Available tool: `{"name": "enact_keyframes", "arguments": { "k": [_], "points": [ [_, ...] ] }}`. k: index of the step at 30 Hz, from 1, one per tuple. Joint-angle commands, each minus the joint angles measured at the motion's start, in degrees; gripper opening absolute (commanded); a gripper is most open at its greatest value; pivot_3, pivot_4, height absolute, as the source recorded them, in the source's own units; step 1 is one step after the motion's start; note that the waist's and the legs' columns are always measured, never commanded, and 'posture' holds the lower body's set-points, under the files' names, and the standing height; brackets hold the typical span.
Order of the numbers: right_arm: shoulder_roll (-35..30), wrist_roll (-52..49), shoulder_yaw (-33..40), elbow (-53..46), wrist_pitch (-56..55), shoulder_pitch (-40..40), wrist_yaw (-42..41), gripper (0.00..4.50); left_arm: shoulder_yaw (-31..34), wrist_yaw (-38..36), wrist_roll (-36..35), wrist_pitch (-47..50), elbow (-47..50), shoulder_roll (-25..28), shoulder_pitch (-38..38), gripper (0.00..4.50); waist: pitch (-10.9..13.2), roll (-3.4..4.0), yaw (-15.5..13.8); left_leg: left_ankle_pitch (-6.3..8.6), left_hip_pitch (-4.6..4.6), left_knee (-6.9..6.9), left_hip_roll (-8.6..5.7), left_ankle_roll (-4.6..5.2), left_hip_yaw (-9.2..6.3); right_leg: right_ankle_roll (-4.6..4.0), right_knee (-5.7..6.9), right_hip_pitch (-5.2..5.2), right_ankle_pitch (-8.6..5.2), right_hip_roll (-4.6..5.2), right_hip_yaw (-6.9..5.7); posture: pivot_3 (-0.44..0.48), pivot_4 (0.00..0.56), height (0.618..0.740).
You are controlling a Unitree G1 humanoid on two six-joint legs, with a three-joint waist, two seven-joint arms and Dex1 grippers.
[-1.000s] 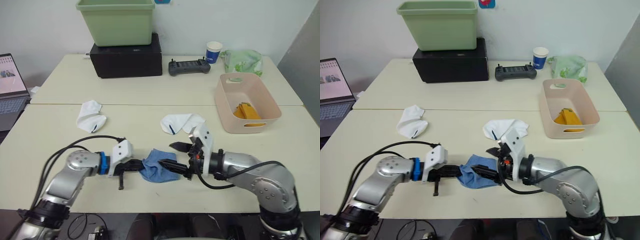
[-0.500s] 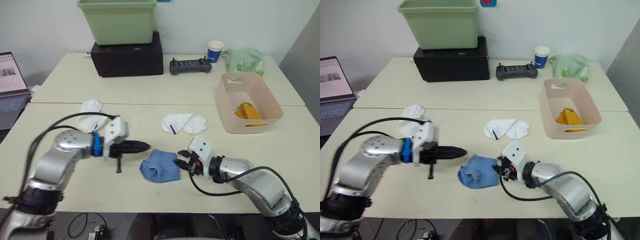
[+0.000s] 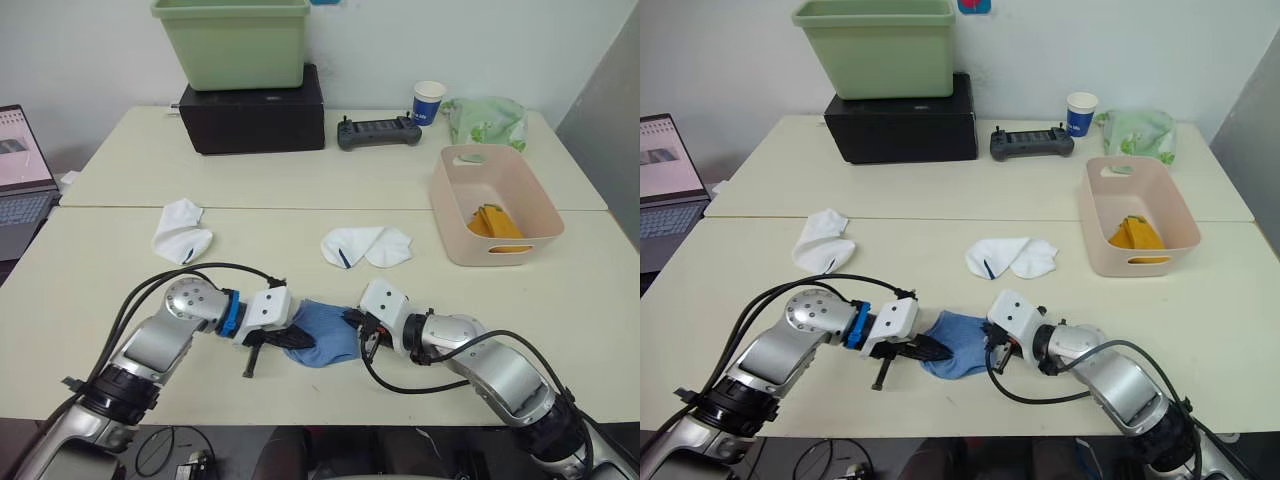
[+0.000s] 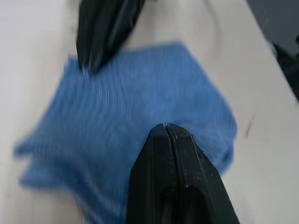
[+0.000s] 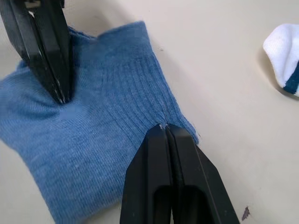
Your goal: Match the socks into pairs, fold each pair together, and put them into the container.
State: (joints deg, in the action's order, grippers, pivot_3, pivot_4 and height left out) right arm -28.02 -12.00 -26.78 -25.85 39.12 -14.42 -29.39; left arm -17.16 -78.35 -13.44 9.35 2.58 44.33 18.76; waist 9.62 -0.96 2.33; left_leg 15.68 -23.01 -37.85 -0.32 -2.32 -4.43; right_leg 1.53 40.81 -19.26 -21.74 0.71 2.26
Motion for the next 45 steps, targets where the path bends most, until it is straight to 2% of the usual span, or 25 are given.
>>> {"name": "enact_keyframes", "arguments": {
  "k": [1, 5, 12, 20, 24, 28, 33, 36, 41, 45],
  "points": [
    [1.02, -2.95, 4.5, -4.06, -3.2, -0.08, -2.56, 0.05, 3.59, 0.11, -3.94, 4.14, 4.94, 1.06, 0.27, 0.0, 0.1, -0.06, -0.05, 0.0, 0.0, 0.0, 0.0, 0.0, 0.0, 0.0, 0.01, 0.0, 0.0, 0.01, -0.01, 0.0, 0.15, 0.725],
    [0.32, -2.13, 2.18, -3.36, -3.67, -1.06, -5.89, 0.05, 4.82, 2.01, -4.86, 7.73, 6.93, 0.88, 0.95, 0.0, 0.15, -0.1, -0.16, 0.0, 0.0, -0.01, 0.0, 0.0, 0.0, 0.0, 0.01, 0.01, 0.0, 0.01, -0.02, 0.0, 0.15, 0.725],
    [-2.29, 3.6, -3.22, 0.13, -5.95, -0.22, -8.97, 0.05, 2.38, 3.14, 0.43, 3.84, 1.5, 0.11, -0.63, 0.0, 0.16, -0.09, -0.22, 0.0, 0.01, 0.0, 0.0, 0.0, -0.01, 0.0, 0.02, -0.02, 0.0, -0.01, -0.02, 0.0, 0.15, 0.725],
    [0.12, 3.97, 3.69, 0.32, -7.66, 4.91, -4.37, 0.05, 0.95, 3.67, 2.95, -0.03, -2.96, -1.94, 0.22, 0.0, 0.15, -0.1, -0.5, 0.0, 0.03, -0.02, -0.04, 0.0, 0.01, 0.0, 0.0, 0.06, 0.0, 0.05, -0.03, 0.0, 0.15, 0.725],
    [0.44, 3.41, 9.35, -1.55, -8.52, 7.16, -2.52, 0.91, 1.61, 4.19, 2.42, 0.52, -2.77, -2.89, 0.85, 0.0, 0.16, -0.1, -0.56, 0.0, 0.03, -0.03, -0.05, 0.0, 0.01, 0.0, 0.01, 0.08, 0.0, 0.06, -0.04, 0.0, 0.15, 0.725],
    [0.3, 0.25, 13.6, -7.41, -6.57, 8.33, -3.45, 2.32, 3.18, 4.96, 0.26, 2.7, -0.4, -3.59, 1.29, 0.0, 0.16, -0.1, -0.53, 0.0, 0.02, -0.03, -0.05, 0.0, 0.01, 0.0, 0.03, 0.05, 0.0, 0.06, -0.03, 0.0, 0.15, 0.725],
    [-0.47, -0.78, 10.25, -10.9, -4.69, 7.28, -6.27, 2.32, 5.4, 4.72, -3.42, 7.57, 3.71, -2.24, 2.21, 0.0, 0.16, -0.11, -0.4, 0.0, 0.02, -0.02, -0.01, 0.0, -0.01, 0.0, 0.04, 0.04, 0.0, 0.02, -0.04, 0.0, 0.15, 0.725],
    [-0.01, -0.3, 6.73, -9.72, -4.06, 5.56, -7.27, 1.72, 4.92, 4.42, -2.28, 6.47, 3.08, -1.32, 1.61, 0.0, 0.16, -0.1, -0.28, 0.0, 0.04, -0.02, -0.01, 0.0, 0.0, 0.0, 0.04, 0.04, 0.0, 0.01, -0.02, 0.0, 0.15, 0.725],
    [-1.2, 3.62, -0.66, -4.91, -5.64, 2.19, -10.19, 0.03, 3.41, 5.38, 1.17, 2.98, -2.47, -1.88, 0.86, 0.0, 0.17, -0.1, -0.46, 0.0, 0.03, -0.02, -0.01, 0.0, -0.02, 0.0, 0.03, 0.04, 0.0, 0.01, -0.04, 0.0, 0.15, 0.725],
    [-4.03, 5.82, -2.62, -3.87, -6.57, 3.17, -11.97, 0.03, 1.37, 5.14, 4.41, -1.7, -7.51, -2.9, 0.4, 0.0, 0.16, -0.1, -0.56, 0.0, 0.03, -0.04, -0.03, 0.0, -0.01, 0.0, 0.01, 0.05, 0.0, 0.04, -0.04, 0.0, 0.15, 0.725]
  ]
}}
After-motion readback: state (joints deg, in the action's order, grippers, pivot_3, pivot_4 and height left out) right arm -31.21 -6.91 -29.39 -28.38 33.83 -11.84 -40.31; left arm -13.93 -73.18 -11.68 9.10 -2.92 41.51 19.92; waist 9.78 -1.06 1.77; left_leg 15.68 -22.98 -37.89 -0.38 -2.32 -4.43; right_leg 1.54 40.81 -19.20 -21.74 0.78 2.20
